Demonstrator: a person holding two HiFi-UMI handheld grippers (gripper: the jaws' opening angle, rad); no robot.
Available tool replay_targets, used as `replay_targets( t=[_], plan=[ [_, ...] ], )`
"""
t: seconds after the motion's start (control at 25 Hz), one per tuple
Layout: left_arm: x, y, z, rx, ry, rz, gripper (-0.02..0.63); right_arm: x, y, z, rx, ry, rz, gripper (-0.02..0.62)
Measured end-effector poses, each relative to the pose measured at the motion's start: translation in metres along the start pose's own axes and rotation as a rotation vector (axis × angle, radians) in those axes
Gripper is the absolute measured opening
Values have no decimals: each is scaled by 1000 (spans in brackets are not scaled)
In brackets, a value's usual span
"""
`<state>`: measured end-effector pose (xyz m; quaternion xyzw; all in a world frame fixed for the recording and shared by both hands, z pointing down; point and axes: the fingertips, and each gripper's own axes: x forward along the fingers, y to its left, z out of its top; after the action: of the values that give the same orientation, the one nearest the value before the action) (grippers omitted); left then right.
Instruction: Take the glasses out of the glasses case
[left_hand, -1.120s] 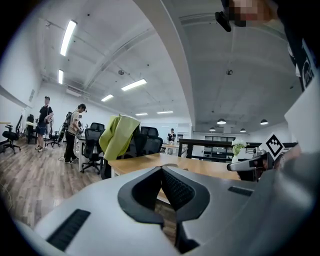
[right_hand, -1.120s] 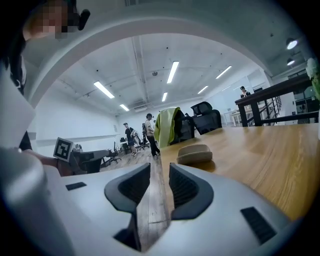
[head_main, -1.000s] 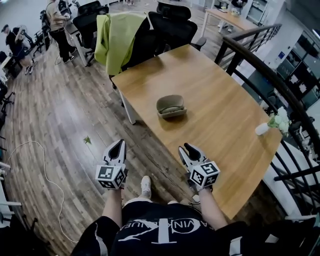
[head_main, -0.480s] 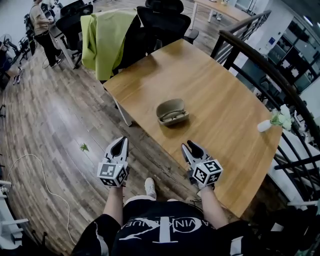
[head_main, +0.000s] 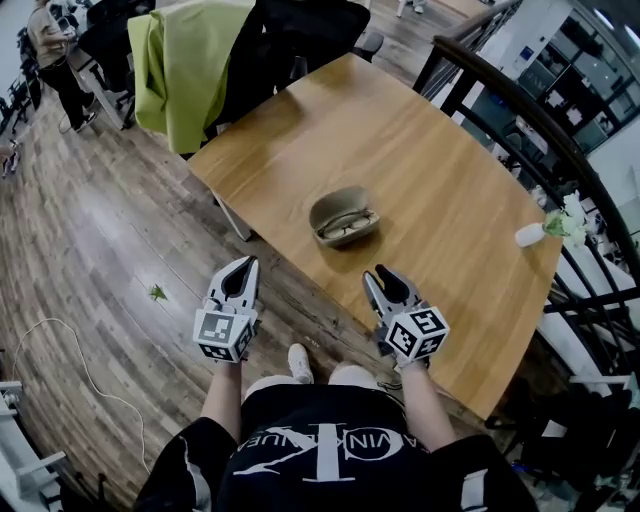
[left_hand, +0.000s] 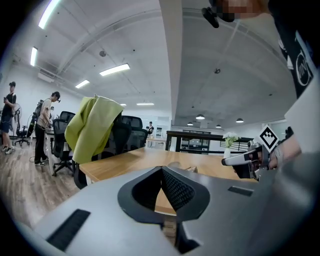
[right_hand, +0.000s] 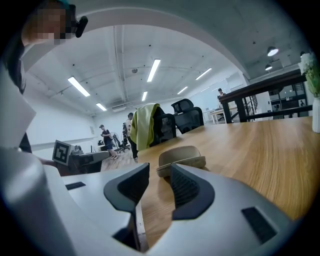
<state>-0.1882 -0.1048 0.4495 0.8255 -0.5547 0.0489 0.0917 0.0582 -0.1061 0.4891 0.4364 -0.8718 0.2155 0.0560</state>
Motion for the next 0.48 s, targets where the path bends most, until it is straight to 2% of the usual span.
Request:
replay_targets(
  t=[0.24, 0.48],
  plan=[
    [17, -16, -12, -19, 23, -70, 15, 3, 1, -2, -96, 63, 9, 117],
    [45, -8, -24, -15, 52, -82, 15, 30, -7, 14, -222, 110, 51, 118]
  ],
)
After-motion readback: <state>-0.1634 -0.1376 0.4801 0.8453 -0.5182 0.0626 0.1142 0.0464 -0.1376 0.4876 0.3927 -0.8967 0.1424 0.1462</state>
